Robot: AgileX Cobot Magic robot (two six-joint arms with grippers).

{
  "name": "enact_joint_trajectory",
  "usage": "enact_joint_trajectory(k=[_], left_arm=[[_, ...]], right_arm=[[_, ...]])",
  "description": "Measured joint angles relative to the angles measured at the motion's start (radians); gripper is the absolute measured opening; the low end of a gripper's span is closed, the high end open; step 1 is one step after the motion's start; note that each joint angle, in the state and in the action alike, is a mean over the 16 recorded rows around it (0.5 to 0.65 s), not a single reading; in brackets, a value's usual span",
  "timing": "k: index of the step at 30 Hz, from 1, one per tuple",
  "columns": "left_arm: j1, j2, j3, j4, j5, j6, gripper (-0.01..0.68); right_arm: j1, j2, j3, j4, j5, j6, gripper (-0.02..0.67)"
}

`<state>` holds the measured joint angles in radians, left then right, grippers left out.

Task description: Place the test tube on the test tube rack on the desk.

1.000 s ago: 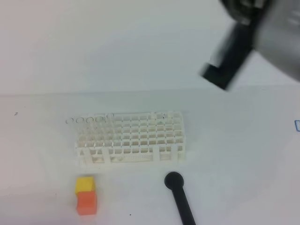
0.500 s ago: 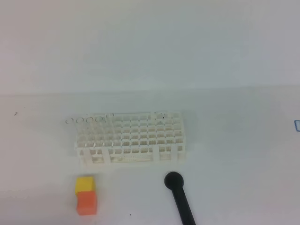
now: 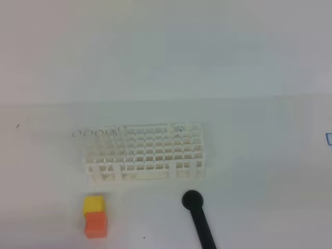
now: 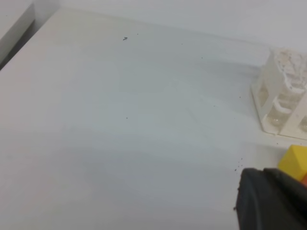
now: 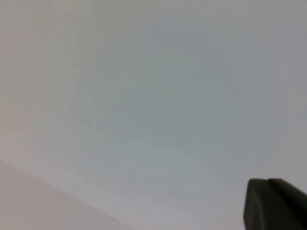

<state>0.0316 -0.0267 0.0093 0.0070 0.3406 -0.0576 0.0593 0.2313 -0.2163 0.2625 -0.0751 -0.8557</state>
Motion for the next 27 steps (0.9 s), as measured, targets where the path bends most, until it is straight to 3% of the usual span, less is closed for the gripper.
enact_joint_trajectory(k=[16,22,27], left_arm=[[0.000,0.000,0.012,0.002,-0.001,0.000,-0.001],[0.000,0.000,0.016,0.003,-0.001,0.000,-0.001],[0.000,0.000,0.016,0.003,-0.001,0.000,-0.001]], right_arm=[[-0.037,-0.142,0.163,-0.004,-0.107,0.033,-0.001],[-0.037,-0.185,0.220,-0.073,-0.123,0.214,-0.001],[-0.037,-0.208,0.242,-0.153,-0.020,0.425,-0.001]])
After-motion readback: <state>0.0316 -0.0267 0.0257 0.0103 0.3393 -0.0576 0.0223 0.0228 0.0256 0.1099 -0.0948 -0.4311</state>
